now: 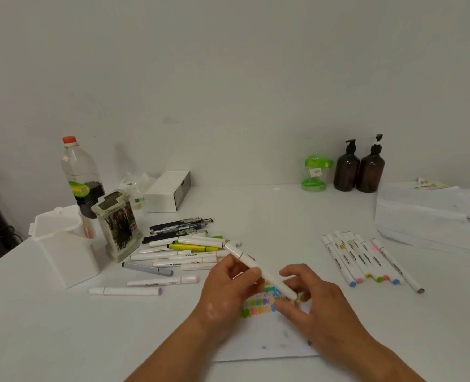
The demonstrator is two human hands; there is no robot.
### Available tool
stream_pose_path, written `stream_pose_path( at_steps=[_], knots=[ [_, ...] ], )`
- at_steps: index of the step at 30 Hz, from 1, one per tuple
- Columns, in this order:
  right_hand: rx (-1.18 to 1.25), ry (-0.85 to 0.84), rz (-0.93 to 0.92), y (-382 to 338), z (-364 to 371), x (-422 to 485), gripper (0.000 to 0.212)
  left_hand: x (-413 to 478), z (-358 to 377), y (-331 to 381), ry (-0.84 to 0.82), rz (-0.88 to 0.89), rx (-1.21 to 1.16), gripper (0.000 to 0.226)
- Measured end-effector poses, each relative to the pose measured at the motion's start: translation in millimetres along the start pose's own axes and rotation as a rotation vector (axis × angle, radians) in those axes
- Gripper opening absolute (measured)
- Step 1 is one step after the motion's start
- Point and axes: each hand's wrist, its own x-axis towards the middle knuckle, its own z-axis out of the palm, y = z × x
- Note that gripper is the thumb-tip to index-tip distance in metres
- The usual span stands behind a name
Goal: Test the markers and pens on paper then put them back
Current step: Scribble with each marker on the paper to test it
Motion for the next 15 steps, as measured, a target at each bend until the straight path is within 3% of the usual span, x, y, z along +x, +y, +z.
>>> stream_pose_path(
  at_steps=[6,9,11,15],
  knots=[
    [0.288,0.124,0.144,12,-12,5,0.019,-1,-22,6,-0.054,0.009,0.077,0.035],
    [0.422,0.141,0.218,18,-16,7,0.02,-7,-25,6,-0.081,0.141,0.536,0.033],
    [0.485,0.137,0.234,21,-13,7,0.02,-13,-20,2,-0.111,0.326,0.857,0.024],
    [0.608,0.106,0.203,20,-10,4,0.006,-17,-9,-4,-0.211,0.558,1.14,0.031]
  ],
)
